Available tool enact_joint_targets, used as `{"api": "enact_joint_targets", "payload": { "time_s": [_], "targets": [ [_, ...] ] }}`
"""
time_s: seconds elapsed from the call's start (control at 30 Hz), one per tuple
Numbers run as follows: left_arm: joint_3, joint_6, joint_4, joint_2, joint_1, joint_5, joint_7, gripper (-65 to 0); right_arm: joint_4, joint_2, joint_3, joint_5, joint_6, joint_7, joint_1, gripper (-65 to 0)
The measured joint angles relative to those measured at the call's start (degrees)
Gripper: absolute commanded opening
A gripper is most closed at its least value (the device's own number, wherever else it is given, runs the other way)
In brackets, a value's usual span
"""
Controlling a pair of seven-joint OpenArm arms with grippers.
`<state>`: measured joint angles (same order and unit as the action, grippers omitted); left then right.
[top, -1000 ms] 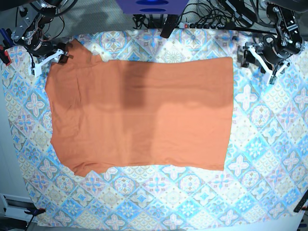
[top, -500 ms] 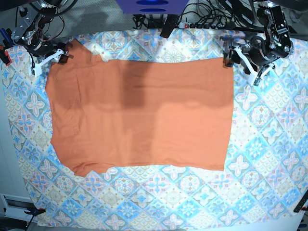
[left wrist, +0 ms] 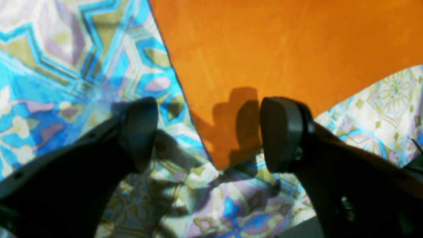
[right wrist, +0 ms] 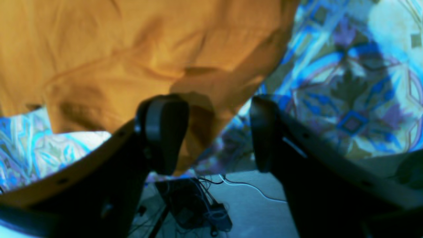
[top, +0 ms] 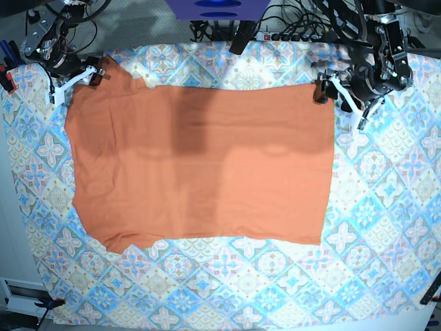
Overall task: Fold the T-shirt properly
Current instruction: 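Grasp the shirt's shoulder edges with both grippers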
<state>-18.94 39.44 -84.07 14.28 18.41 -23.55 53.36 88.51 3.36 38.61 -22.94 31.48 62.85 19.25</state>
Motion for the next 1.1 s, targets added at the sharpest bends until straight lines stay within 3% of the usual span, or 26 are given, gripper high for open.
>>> {"api": "enact_joint_targets", "payload": {
  "time_s": [0.33,0.57,0.77,0.97,1.1],
  "targets": [
    [0.90,-0.66,-0.11,-2.43,0.33,0.02,-2.56,-18.0,-0.11,0.00,-0.13,0.04,-0.02,0.20,0.02,-32.1],
    [1.22,-0.61,-0.20,-2.29,0.55,-0.44,-1.62,-18.0,-0.17,0.15,-0.22,0.02,0.00,0.17,0.13,-32.1],
    [6.62,-1.16,-0.66,0.15,1.90,-0.42,-3.21,-18.0,-0.17,0.20,-0.26,-0.02,0.00,0.13,0.15,-32.1],
    [6.88,-1.57,-0.96,0.00,3.02,-0.79,-4.85,-18.1,-0.17,0.20,-0.28,0.00,0.00,0.20,0.15,-32.1],
    [6.99,-1.07,-0.96,-0.28,3.50,-1.53,-4.98,-24.3,-0.17,0.15,-0.28,0.00,-0.02,0.13,0.15,-32.1]
  ]
}}
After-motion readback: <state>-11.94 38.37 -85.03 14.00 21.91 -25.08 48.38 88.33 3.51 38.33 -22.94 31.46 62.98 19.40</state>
